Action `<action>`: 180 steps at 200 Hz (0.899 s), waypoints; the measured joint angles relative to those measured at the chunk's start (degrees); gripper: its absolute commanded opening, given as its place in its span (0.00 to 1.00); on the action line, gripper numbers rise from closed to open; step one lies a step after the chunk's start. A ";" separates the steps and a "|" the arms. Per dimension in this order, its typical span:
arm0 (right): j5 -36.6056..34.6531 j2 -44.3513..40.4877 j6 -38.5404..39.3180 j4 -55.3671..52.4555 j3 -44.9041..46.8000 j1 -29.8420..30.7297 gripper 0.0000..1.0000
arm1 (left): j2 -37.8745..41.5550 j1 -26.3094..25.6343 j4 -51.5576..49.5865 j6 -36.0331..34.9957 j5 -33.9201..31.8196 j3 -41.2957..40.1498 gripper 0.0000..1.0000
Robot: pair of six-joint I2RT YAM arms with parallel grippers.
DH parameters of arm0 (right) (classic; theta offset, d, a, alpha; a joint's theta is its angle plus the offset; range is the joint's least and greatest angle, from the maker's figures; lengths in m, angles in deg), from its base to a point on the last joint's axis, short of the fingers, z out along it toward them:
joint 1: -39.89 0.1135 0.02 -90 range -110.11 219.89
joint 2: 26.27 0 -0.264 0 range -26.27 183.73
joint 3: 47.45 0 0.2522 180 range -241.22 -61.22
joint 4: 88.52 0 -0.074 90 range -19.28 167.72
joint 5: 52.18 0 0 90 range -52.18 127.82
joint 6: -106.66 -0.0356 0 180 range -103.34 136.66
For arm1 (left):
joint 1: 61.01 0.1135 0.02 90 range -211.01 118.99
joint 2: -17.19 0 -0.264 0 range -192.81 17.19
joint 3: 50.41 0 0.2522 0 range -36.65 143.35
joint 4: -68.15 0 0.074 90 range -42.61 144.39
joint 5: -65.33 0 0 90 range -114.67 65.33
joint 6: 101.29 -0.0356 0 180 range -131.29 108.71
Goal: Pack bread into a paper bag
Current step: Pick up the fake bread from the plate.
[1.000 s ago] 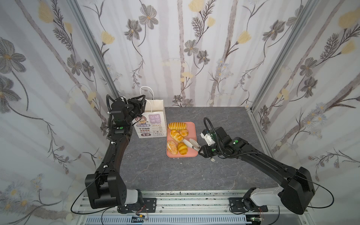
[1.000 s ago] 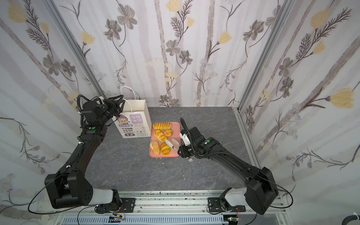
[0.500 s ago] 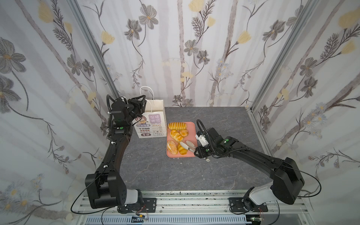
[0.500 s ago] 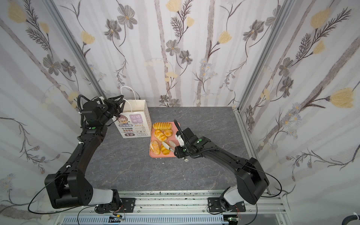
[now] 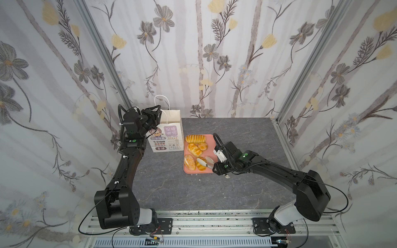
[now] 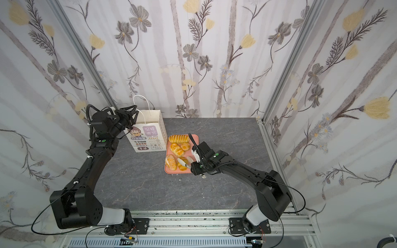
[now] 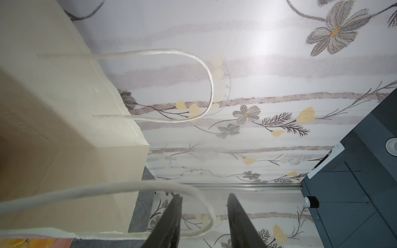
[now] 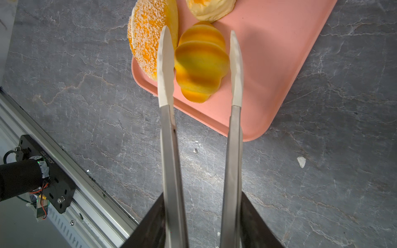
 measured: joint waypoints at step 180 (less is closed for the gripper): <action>-3.21 -9.70 3.50 -13.22 -16.94 0.83 0.34 | -0.04 0.02 0.02 0.02 0.02 -0.24 0.38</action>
